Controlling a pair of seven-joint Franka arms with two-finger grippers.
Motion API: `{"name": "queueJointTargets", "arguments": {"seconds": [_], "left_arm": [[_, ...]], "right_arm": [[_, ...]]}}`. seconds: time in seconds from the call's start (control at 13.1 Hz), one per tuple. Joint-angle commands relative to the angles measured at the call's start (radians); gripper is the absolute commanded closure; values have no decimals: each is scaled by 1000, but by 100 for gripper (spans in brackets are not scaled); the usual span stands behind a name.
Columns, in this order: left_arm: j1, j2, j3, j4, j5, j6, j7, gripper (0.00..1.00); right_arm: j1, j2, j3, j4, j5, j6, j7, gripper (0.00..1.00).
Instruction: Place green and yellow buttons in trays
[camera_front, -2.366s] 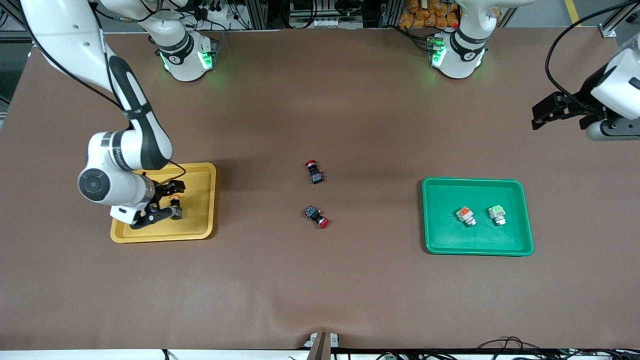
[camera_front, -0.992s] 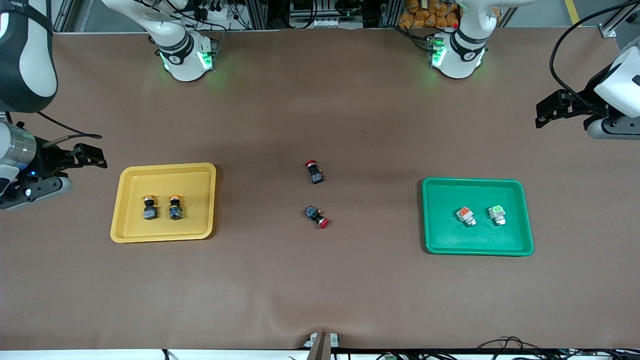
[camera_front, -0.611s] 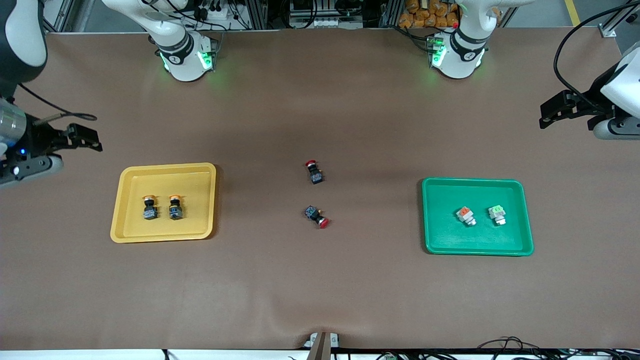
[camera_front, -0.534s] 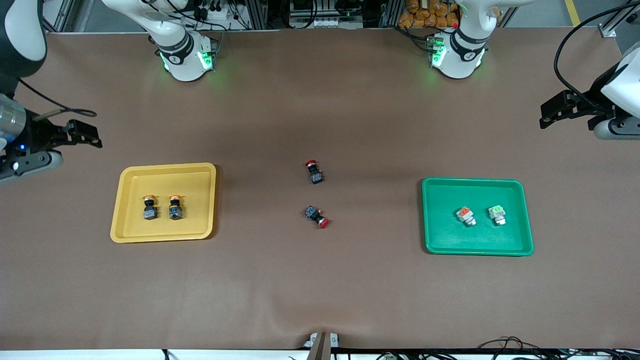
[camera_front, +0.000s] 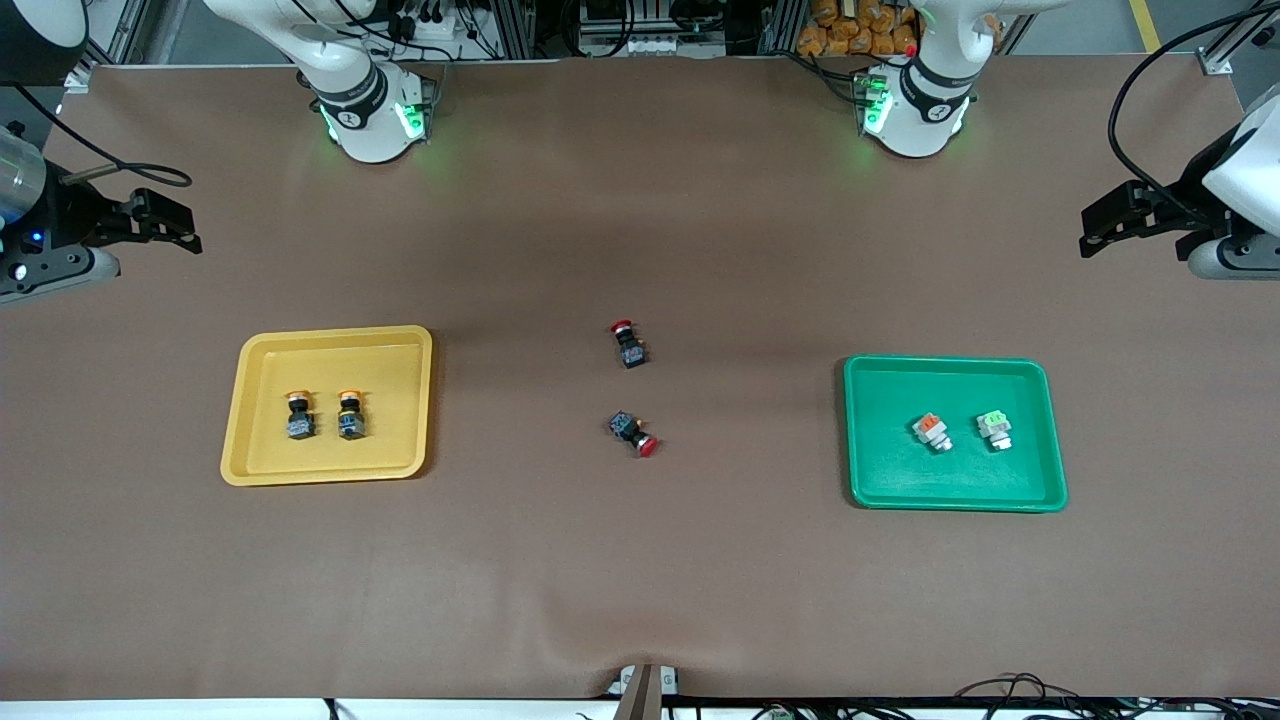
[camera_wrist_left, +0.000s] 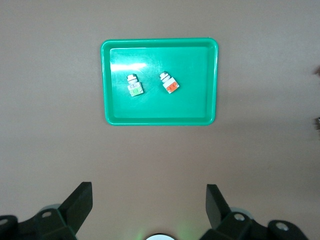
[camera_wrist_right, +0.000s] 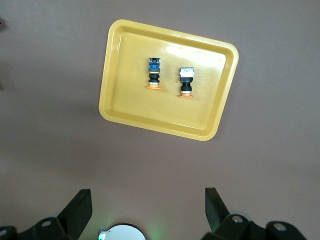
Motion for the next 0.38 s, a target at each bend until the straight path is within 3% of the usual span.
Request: {"name": "queueJointTargets", "arguments": {"seconds": [0.0,0.31], "left_arm": [[5,-4,-5,7,-6,-13,-9,0],[5,-2,-5,6,-6,-13,-10,0]], "right_arm": [[-1,-27,4,-32,6,7,20,0],[2,-24,4,-29,7,7,20,0]]}}
